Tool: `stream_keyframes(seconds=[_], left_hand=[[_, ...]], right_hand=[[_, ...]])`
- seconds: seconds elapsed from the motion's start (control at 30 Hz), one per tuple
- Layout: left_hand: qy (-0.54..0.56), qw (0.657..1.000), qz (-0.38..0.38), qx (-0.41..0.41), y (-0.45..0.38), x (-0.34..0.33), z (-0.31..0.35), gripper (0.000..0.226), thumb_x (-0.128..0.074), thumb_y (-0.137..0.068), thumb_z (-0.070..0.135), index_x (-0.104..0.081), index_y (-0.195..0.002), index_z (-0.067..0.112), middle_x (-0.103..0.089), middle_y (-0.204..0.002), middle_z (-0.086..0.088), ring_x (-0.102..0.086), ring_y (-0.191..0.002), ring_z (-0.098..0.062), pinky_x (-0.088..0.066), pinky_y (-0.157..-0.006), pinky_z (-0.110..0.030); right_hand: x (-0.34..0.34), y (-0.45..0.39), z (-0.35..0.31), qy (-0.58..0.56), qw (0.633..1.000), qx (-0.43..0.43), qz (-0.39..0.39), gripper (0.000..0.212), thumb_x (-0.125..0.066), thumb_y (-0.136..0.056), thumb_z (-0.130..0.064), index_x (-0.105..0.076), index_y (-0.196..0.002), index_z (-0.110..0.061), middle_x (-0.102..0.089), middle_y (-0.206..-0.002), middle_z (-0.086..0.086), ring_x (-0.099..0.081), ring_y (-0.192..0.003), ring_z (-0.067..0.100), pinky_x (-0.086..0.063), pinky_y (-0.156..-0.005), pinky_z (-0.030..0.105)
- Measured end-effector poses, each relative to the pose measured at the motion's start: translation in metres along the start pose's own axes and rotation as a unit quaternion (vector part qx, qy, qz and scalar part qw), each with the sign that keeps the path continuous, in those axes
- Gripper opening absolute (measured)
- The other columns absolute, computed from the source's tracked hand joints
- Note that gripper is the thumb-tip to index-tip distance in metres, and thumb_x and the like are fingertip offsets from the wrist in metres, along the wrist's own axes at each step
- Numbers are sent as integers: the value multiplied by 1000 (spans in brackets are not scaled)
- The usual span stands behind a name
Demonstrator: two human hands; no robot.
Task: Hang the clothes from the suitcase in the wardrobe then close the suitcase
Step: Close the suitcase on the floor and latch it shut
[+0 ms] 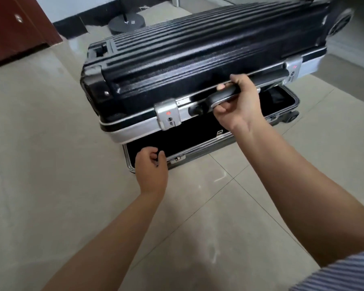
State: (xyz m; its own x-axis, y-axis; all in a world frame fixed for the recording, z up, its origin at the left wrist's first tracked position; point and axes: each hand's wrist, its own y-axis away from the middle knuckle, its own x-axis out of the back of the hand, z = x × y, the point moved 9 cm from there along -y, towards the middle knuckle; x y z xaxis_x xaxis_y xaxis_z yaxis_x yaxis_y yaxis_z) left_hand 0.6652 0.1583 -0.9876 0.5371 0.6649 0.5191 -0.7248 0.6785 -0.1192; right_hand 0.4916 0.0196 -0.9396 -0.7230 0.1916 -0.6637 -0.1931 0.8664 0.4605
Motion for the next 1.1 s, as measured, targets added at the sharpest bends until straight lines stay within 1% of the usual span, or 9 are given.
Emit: stream_keyframes(seconds=[0.13, 0.23, 0.3, 0.43, 0.6, 0.77, 0.87, 0.97, 1.1], left_hand=[[-21, 992, -18, -121, 2, 12, 31, 9, -53, -84, 3, -60, -84, -3, -39, -66, 12, -43, -75, -19, -25, -62, -18], [-46, 980, 9, -196, 2, 19, 42, 19, -52, -81, 11, -61, -87, -4, -54, -81, -9, -45, -83, -20, -29, -72, -19], [-84, 964, 32, -252, 2, 22, 47, 27, -49, -78, 17, -61, -91, -4, -57, -89, -21, -42, -90, -18, -28, -79, -22], [-133, 926, 61, -347, 6, 20, 45, 23, -50, -75, 14, -53, -96, 7, -56, -97, -20, -38, -93, -22, -29, -83, -28], [-152, 899, 69, -404, 16, 17, 43, 26, -47, -76, 16, -46, -101, 12, -37, -107, -5, -40, -98, -23, -29, -85, -31], [-167, 888, 73, -423, 6, 21, 68, 26, -49, -76, 17, -47, -102, 14, -49, -109, -7, -42, -100, -22, -29, -87, -36], [-277, 872, 47, -402, -10, 16, 73, 41, -63, -72, 29, -55, -107, 9, -63, -107, -12, -49, -107, -25, -32, -93, -40], [-352, 847, 6, -398, -18, 10, 67, 67, -83, -58, 28, -58, -115, 4, -63, -112, -13, -58, -107, -31, -39, -94, -51], [-340, 831, 68, -435, -25, 25, 82, 70, -81, -63, 26, -49, -122, 7, -61, -115, -14, -47, -110, -26, -33, -98, -49]], right_hand=[[26, 5, 19, 27, 997, -43, 65, 30, -46, -87, -18, -41, -58, -15, -48, -34, -4, -28, -28, 7, -16, -35, 12], [41, 7, 34, 37, 995, -58, 75, 29, -43, -86, -14, -41, -58, -14, -50, -36, -4, -27, -41, 9, -17, -37, 13], [44, 9, 40, 38, 995, -62, 71, 29, -41, -86, -12, -41, -58, -14, -50, -37, -3, -26, -35, 8, -18, -38, 15], [59, 9, 53, 47, 993, -74, 77, 29, -38, -85, -10, -40, -57, -14, -52, -39, -2, -24, -25, 7, -18, -35, 11], [112, 10, 83, 111, 986, -87, 92, 28, -40, -88, -6, -45, -61, -13, -56, -43, -3, -36, -28, 6, -31, -36, 10], [129, 13, 89, 119, 983, -108, 85, 22, -47, -90, -9, -49, -69, -12, -62, -50, -5, -35, -39, 8, -39, -40, 11], [120, 15, 87, 106, 983, -103, 108, 26, -43, -88, -5, -44, -63, -13, -58, -44, -3, -33, -50, 10, -36, -37, 10], [95, 12, 78, 92, 984, -104, 113, 27, -40, -85, -3, -42, -60, -13, -54, -39, -1, -34, -37, 8, -27, -32, 11], [63, 10, 58, 52, 992, -78, 90, 27, -38, -82, -3, -39, -58, -15, -51, -37, -2, -33, -27, 6, -20, -29, 12]])
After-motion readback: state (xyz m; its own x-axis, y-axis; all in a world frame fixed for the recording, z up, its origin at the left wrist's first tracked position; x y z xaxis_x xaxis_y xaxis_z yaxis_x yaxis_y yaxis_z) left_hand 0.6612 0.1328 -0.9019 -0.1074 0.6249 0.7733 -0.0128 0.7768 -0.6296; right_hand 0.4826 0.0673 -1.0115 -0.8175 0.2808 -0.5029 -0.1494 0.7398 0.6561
